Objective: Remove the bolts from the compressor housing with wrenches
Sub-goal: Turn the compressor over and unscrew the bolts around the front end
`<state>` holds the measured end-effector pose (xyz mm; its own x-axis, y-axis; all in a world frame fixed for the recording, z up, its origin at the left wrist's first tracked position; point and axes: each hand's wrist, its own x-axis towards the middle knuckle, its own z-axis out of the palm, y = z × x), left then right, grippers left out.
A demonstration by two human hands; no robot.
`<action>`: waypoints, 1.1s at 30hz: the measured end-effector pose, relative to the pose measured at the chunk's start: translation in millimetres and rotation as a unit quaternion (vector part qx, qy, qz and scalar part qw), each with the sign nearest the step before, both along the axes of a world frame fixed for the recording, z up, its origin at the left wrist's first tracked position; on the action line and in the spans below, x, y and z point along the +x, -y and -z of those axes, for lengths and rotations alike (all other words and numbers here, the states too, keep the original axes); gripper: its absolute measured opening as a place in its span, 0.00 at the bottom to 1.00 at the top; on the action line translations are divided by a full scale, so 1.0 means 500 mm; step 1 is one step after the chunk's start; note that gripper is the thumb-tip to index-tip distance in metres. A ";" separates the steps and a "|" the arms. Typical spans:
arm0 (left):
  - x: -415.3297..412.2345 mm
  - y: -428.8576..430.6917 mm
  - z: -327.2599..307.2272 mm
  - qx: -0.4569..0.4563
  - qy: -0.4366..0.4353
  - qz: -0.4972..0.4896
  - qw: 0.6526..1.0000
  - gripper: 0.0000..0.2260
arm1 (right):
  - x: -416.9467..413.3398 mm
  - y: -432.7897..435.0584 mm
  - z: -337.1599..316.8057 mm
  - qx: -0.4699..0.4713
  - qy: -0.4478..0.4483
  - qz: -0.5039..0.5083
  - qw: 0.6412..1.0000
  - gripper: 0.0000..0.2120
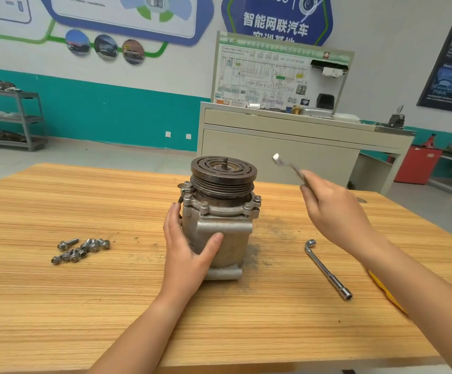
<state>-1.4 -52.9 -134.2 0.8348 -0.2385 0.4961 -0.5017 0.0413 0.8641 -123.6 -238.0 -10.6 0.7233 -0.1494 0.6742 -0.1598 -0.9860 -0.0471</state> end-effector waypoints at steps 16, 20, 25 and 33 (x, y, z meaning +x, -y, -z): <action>-0.013 -0.001 -0.007 0.005 0.026 -0.019 0.999 0.37 | -0.001 -0.186 -0.020 -0.269 -0.296 0.191 0.897 0.23; -0.011 0.003 -0.002 0.022 0.043 -0.040 0.998 0.39 | -0.006 -0.144 -0.022 -0.291 -0.300 0.176 0.891 0.28; -0.008 0.004 0.011 0.037 0.035 -0.061 0.997 0.36 | 0.000 -0.093 -0.073 -0.295 -0.336 0.162 0.880 0.22; -0.012 -0.003 0.006 0.060 0.015 -0.035 0.997 0.47 | 0.008 -0.034 -0.098 -0.247 -0.351 0.064 0.901 0.22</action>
